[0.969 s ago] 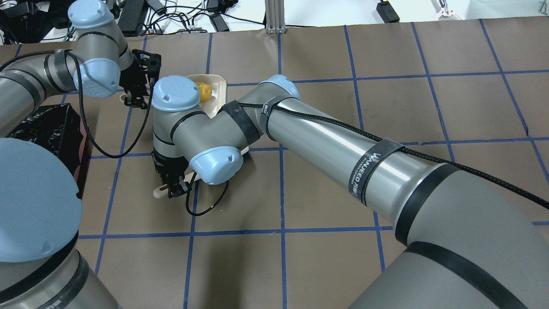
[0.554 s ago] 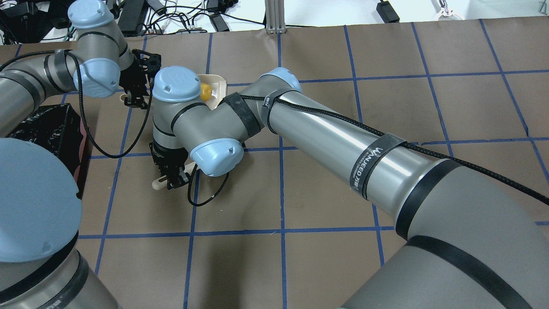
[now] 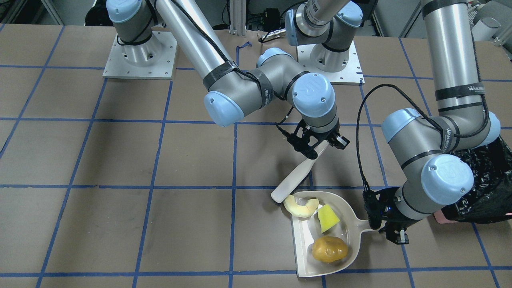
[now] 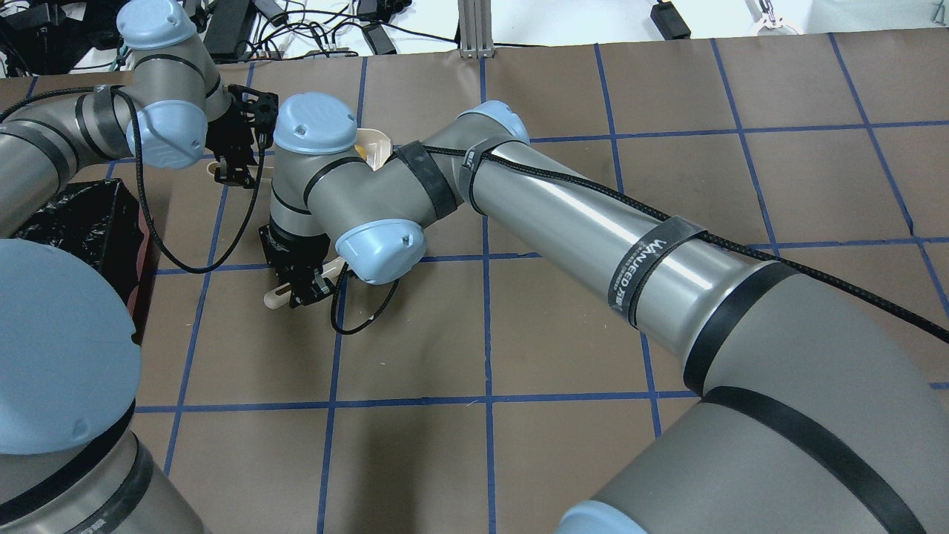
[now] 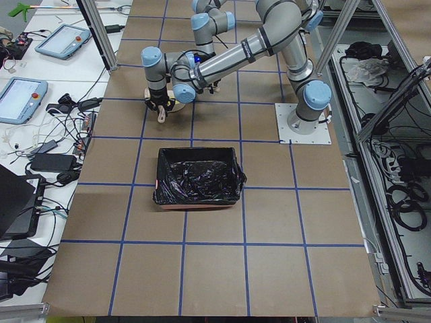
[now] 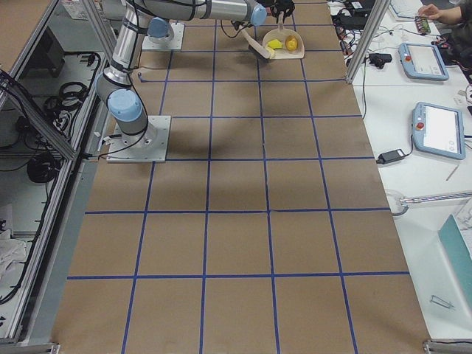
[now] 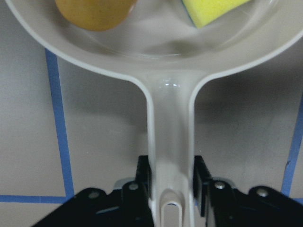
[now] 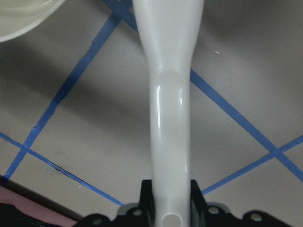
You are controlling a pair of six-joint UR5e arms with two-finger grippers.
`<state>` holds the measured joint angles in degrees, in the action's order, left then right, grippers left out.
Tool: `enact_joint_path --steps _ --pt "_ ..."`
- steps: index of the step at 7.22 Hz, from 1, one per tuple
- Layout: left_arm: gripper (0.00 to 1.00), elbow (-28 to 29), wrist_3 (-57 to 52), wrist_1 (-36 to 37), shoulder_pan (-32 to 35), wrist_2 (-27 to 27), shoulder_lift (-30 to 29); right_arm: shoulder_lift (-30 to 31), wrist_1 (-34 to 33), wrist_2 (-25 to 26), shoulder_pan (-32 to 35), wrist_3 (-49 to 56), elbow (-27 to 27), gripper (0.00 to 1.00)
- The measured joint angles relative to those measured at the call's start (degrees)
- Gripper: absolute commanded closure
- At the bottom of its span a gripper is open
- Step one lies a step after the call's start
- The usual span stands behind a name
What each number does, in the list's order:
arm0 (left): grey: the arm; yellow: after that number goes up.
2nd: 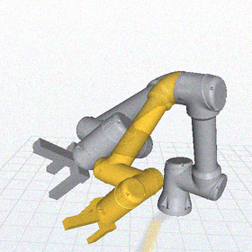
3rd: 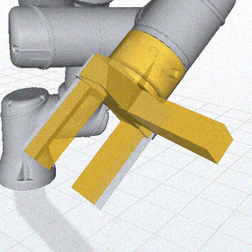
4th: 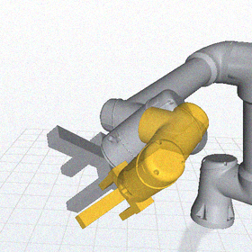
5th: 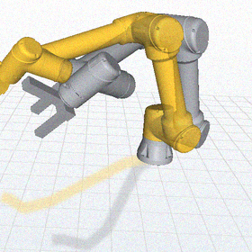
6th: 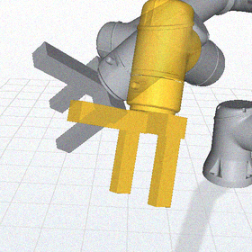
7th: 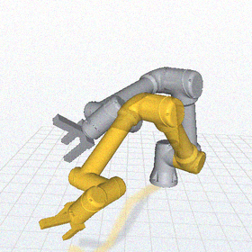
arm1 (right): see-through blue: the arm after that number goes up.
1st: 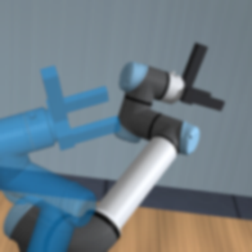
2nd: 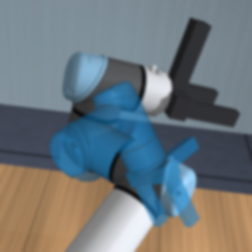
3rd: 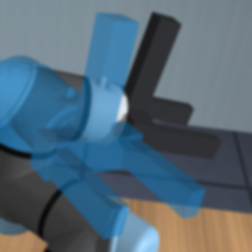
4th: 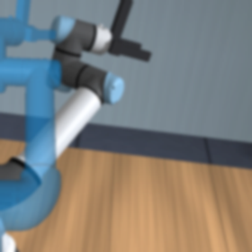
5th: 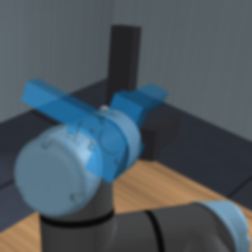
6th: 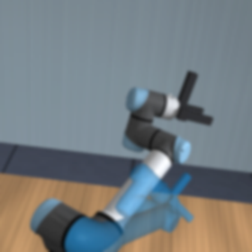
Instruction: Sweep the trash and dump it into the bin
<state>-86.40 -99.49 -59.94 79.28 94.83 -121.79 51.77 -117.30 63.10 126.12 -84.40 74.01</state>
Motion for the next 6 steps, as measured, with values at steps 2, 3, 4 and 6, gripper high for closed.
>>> enact_joint_path --steps 2,3,4,6 --pt "0.82 0.0 0.0 0.0 0.0 -0.06 -0.02 -0.49 -0.09 -2.97 -1.36 0.53 -1.17 1.0" --pt "0.82 0.0 0.0 0.0 0.0 -0.08 -0.02 -1.34 -0.11 -3.73 -1.67 0.31 -2.69 1.0" --pt "0.82 0.0 0.0 0.0 0.0 -0.08 -0.02 -2.47 -0.11 -4.12 -1.8 0.14 -4.3 1.0" --pt "0.82 0.0 0.0 0.0 0.0 -0.09 -0.01 -3.68 -0.12 -5.4 -2.14 -0.26 -6.41 1.0"
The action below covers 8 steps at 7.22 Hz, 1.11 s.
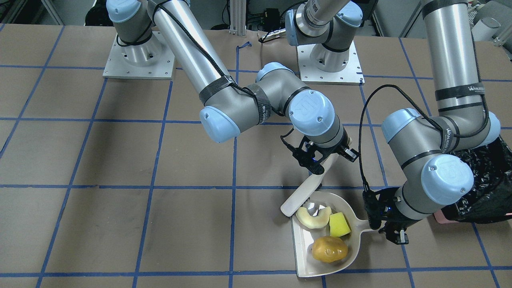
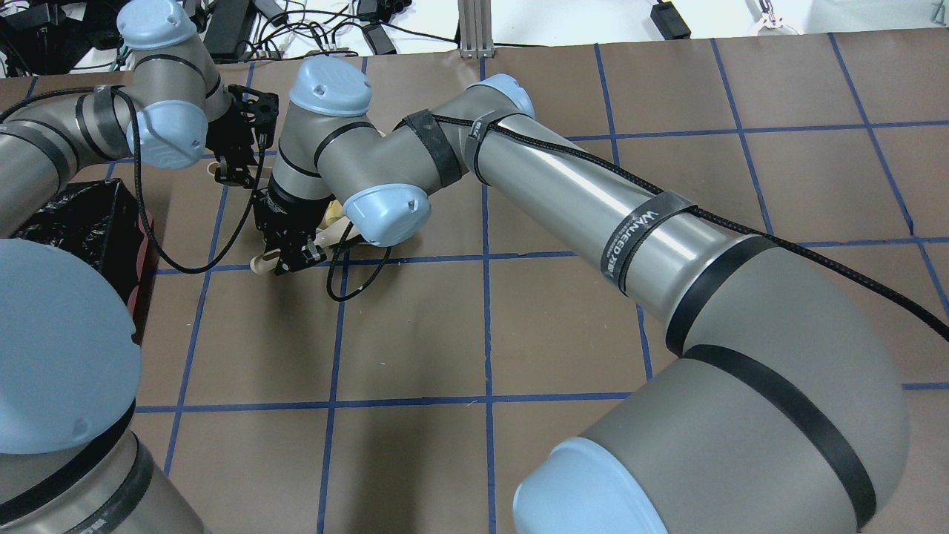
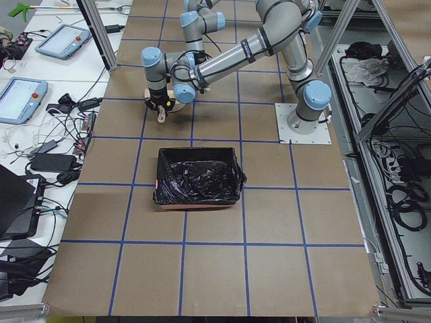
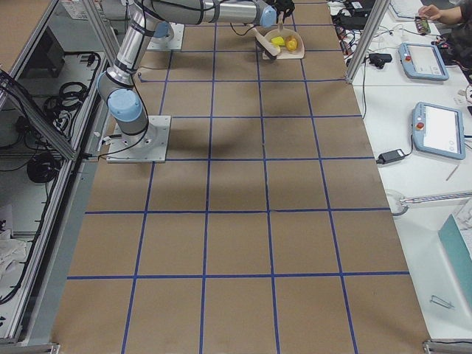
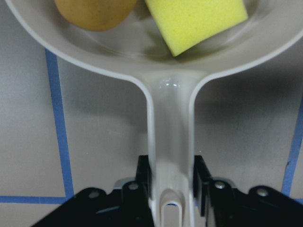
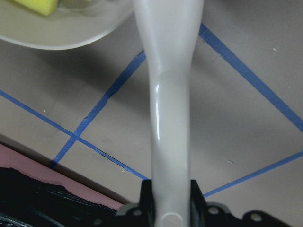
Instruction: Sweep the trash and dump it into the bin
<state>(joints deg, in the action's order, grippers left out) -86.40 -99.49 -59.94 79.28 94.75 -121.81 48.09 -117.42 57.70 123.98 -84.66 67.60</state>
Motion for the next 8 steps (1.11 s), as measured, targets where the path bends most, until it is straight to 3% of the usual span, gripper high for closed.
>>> enact_joint_path --steps 3,5,8 --pt "0.83 0.0 0.0 0.0 0.0 -0.06 0.1 1.16 1.41 0.16 -0.46 -1.28 -0.12 1.0" --pt "0.84 0.0 0.02 0.0 -0.02 -0.11 0.12 3.45 6.66 1.84 -0.48 -1.52 0.36 1.0" --pt "0.85 -0.16 0.3 -0.02 -0.76 -1.43 0.8 7.96 16.19 9.91 -0.6 4.48 2.97 1.0"
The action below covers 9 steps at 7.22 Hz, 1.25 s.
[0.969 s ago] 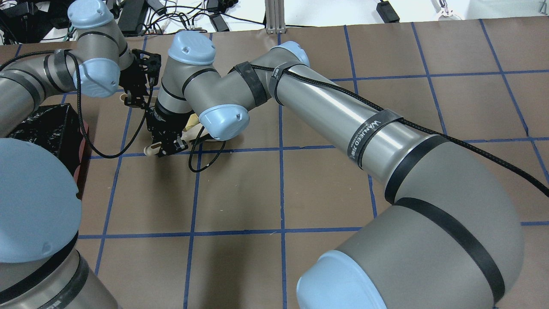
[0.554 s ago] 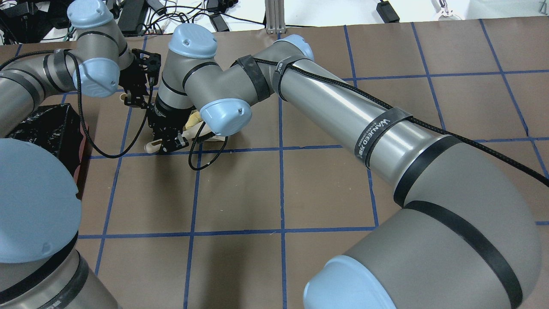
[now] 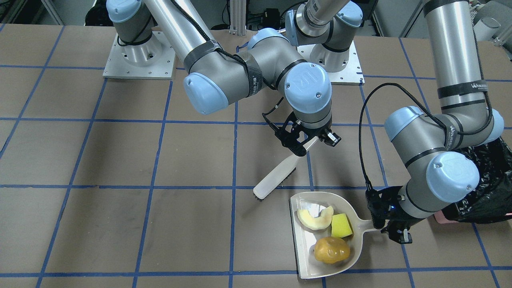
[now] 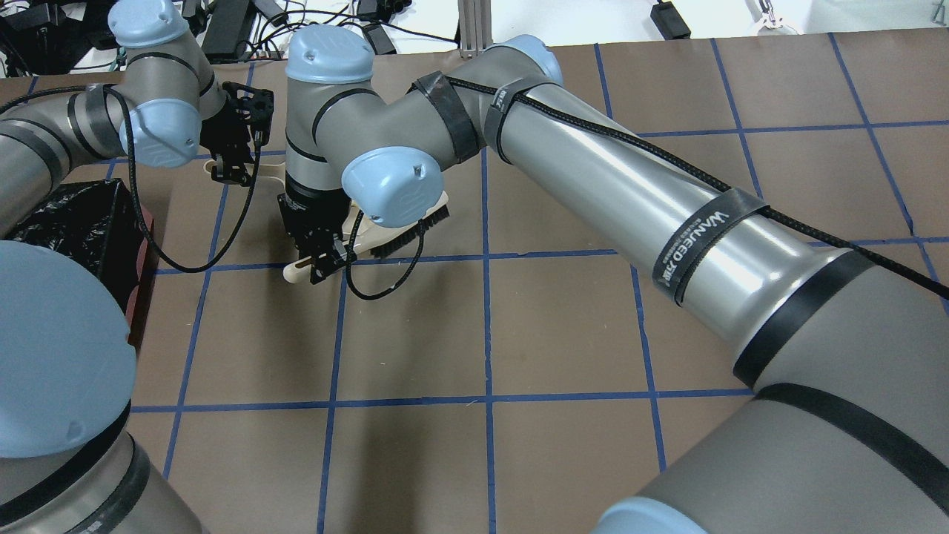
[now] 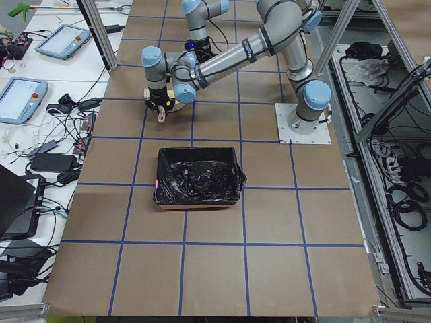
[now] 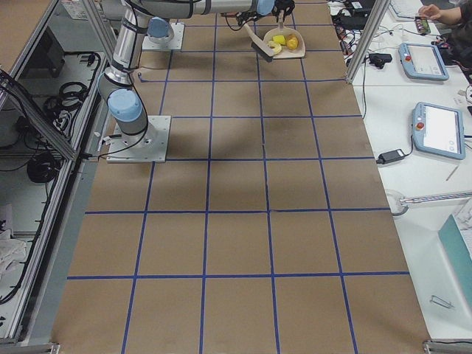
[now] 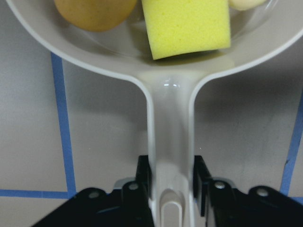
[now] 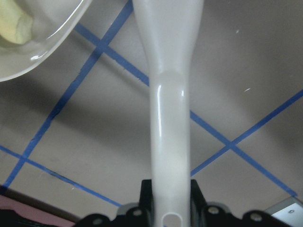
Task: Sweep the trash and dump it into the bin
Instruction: 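Lift the dustpan toward the trash bag with the left gripper while the right withdraws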
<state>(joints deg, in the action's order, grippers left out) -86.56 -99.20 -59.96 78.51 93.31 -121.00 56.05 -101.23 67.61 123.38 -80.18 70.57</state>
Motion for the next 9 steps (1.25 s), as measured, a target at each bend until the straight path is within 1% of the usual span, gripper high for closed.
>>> enact_joint_path --steps 1,2,3,5,7,9 --pt "0.88 -0.1 0.02 -0.05 -0.33 -0.97 0.29 1.89 1.48 3.81 -0.47 4.15 2.26 1.0" --pt "0.88 -0.24 0.01 -0.24 -0.73 -1.68 0.74 4.12 3.41 7.05 -1.71 10.43 4.45 1.0" --pt "0.88 -0.39 0.02 -0.7 -1.53 -2.97 1.47 6.66 6.27 9.37 -3.88 17.45 5.95 1.0" --pt "0.94 -0.53 -1.15 -3.76 -4.88 -5.76 4.17 10.88 12.83 12.57 -10.78 31.66 7.0 1.0" --pt "0.95 -0.35 -5.81 -9.92 -10.06 -6.91 8.34 13.61 17.09 16.13 -17.55 47.02 7.18 1.0" --pt "0.95 0.37 -13.46 -18.03 -18.23 -7.84 12.96 15.48 19.06 19.87 -23.83 62.26 7.36 1.0"
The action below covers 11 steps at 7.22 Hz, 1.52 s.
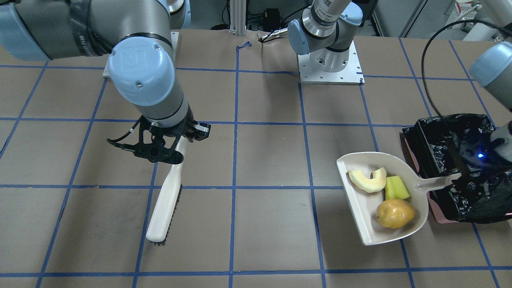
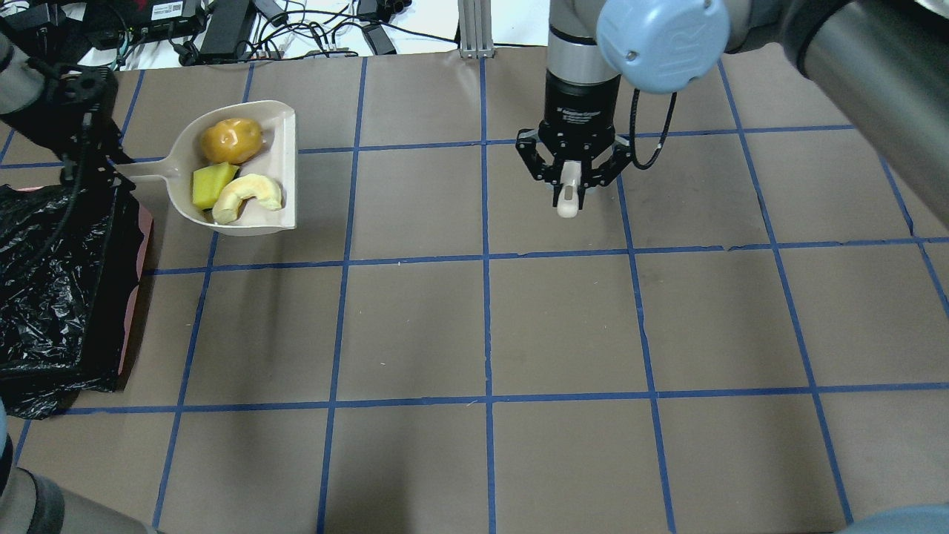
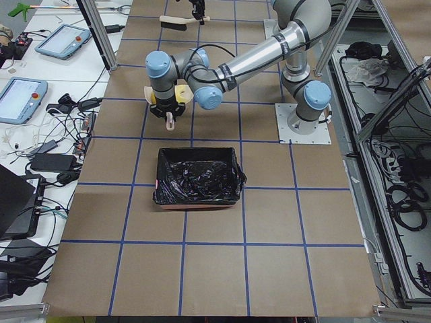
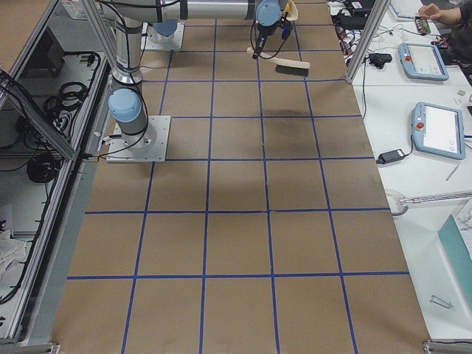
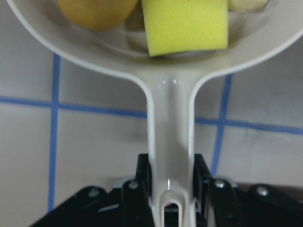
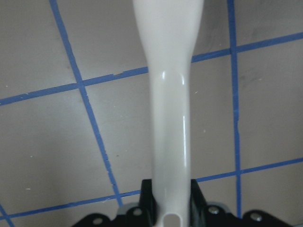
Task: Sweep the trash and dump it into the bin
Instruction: 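Lift the dustpan toward the trash bag with the left gripper while the right withdraws, then tip the dustpan over the trash bag with the left gripper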
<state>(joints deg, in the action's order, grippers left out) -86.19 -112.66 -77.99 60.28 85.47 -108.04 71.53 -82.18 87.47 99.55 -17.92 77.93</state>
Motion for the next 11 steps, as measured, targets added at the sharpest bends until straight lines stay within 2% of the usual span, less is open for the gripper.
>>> enact_joint_path --steps 3,5,8,11 --pt "0.96 1.32 -12.18 -5.38 -14.97 2.5 4.09 2.34 -1.21 4.26 -11.84 18.46 2.8 1.0" --pt "0.97 3.74 -18.42 -1.74 -21.51 6.93 2.79 2.33 -7.09 6.81 -19.77 26.42 5.75 1.0" --pt "0.99 4.22 -19.74 7.06 -22.63 18.61 1.57 1.81 -20.92 7.48 -26.63 32.87 14.44 1.0" --pt "1.0 1.82 -18.23 12.12 -18.84 33.1 2.45 -2.04 -23.39 7.01 -27.51 34.31 16.31 1.0"
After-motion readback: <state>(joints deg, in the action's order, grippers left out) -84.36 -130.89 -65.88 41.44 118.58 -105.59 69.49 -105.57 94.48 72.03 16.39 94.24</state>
